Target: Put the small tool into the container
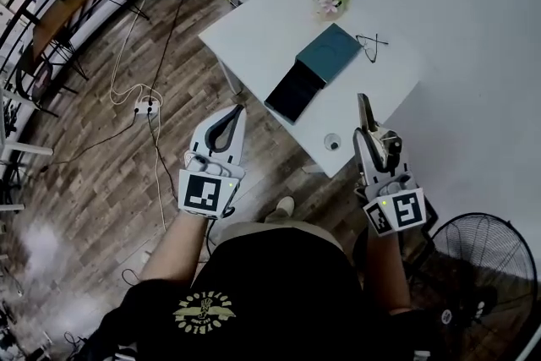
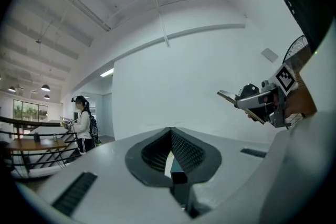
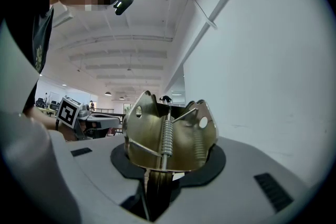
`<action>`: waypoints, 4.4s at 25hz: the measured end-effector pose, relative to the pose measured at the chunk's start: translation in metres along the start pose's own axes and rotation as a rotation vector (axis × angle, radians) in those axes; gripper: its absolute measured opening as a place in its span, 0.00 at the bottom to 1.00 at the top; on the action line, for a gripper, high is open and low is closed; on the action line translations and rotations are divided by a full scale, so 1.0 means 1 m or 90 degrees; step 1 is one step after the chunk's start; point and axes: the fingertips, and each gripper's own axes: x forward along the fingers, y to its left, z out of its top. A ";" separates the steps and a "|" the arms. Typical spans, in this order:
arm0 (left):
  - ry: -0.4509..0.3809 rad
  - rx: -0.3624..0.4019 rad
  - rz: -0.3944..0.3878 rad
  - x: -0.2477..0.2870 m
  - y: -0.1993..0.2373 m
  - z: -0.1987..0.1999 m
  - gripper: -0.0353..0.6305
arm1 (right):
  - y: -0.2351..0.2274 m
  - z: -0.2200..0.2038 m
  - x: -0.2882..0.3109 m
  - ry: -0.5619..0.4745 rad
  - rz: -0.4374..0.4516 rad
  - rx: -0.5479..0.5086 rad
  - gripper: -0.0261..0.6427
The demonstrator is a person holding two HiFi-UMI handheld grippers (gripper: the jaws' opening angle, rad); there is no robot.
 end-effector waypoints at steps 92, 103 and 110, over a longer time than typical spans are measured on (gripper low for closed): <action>-0.010 -0.029 -0.343 0.199 0.174 -0.038 0.06 | -0.007 0.002 0.189 -0.008 -0.326 0.030 0.22; 0.016 -0.009 -0.338 0.208 0.180 -0.049 0.06 | -0.020 -0.017 0.216 -0.009 -0.294 0.063 0.21; 0.013 0.000 -0.334 0.230 0.176 -0.046 0.06 | -0.038 -0.021 0.234 -0.005 -0.267 0.068 0.21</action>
